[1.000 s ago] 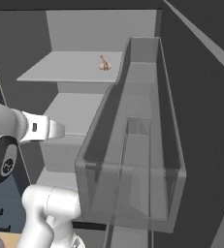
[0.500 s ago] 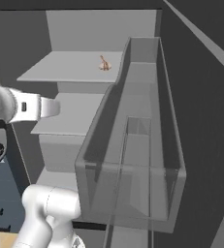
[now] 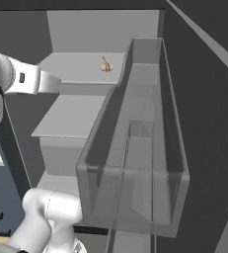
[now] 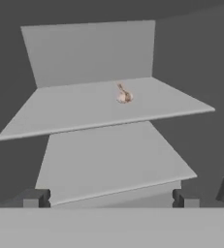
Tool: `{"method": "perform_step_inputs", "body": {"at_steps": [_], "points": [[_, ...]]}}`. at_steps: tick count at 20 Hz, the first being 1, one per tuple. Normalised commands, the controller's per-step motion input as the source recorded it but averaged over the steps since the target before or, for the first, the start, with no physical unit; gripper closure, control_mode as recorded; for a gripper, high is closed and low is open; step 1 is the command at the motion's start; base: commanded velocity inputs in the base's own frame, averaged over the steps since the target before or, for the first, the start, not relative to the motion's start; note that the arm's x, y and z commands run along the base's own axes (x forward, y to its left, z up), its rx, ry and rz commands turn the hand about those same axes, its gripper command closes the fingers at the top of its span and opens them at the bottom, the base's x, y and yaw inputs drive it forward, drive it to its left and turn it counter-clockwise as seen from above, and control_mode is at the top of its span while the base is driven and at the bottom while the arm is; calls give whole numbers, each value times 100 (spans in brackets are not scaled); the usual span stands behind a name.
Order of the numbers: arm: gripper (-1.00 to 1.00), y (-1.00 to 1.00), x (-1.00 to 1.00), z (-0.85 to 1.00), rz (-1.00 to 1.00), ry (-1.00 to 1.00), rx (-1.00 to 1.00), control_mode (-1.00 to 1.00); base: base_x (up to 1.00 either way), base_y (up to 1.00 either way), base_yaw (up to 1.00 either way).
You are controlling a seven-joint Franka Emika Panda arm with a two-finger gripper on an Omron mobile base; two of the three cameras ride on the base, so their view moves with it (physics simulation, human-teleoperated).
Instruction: Place one garlic and one chicken drumstick in each tupperware on the nearby counter, to pack two identical lunches.
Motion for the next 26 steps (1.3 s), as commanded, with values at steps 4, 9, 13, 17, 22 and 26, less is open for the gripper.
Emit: {"method": "perform_step_inputs", "body": {"at_steps": [4,9,13,17,22,26], "points": [[-100,-1,37,-3,0,0,1,-100,0,0,0],[-100,-23,69,-31,0,0,0,-100,0,0,0],[-100,-36,78,-27,0,0,0,-100,0,0,0],[-100,-31,85,-6,-1,3,0,-100,0,0,0],[-100,-13,85,-5,-3,11,0,-100,0,0,0],[-100,-5,92,-19,-1,11,0,-100,0,0,0]]}}
